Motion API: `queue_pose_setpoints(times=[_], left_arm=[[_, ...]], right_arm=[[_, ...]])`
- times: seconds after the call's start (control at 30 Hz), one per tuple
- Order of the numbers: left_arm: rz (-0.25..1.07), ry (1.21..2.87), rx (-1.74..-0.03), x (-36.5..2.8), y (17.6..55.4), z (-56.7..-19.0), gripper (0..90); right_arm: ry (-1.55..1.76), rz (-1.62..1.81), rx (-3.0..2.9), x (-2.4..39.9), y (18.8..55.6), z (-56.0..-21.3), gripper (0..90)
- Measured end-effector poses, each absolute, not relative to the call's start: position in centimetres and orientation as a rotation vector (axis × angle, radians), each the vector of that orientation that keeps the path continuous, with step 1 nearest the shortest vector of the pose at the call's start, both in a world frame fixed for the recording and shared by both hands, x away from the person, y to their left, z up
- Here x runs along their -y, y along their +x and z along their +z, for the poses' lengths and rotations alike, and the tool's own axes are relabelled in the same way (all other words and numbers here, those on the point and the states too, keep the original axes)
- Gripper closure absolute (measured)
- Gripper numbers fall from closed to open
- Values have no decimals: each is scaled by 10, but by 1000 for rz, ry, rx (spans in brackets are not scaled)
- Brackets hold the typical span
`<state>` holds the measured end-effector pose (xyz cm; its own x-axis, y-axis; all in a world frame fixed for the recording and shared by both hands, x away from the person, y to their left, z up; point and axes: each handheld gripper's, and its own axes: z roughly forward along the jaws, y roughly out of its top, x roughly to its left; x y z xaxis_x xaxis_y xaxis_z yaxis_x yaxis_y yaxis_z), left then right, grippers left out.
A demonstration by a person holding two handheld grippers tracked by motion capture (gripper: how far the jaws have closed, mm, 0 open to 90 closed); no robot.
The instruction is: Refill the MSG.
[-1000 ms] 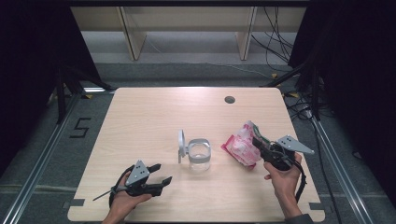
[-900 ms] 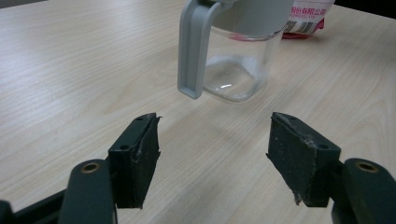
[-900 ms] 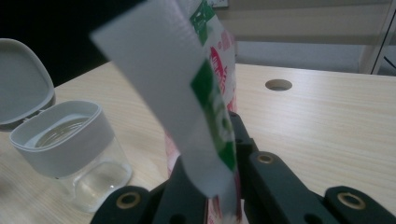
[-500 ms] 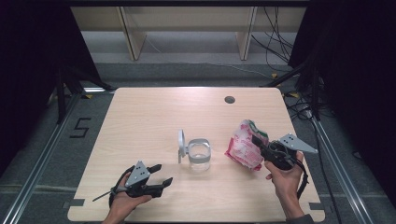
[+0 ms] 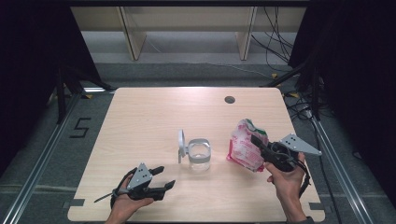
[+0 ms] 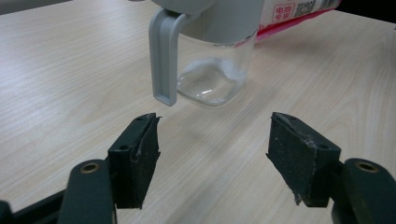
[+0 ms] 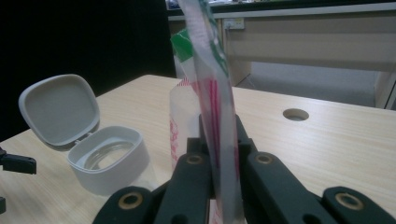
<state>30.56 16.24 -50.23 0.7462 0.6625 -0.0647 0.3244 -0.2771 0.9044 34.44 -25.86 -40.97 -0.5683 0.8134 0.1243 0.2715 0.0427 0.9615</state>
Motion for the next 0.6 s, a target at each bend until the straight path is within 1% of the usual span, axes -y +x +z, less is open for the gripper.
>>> queue_pose_setpoints(times=[0.43, 0.6], left_arm=[[390, 1892, -722, -151, 302, -498, 331], [390, 1907, -702, -140, 302, -497, 331]], right_arm=[[1009, 1600, -1870, 248, 335, -393, 900], [986, 1643, -1882, 241, 325, -382, 899]])
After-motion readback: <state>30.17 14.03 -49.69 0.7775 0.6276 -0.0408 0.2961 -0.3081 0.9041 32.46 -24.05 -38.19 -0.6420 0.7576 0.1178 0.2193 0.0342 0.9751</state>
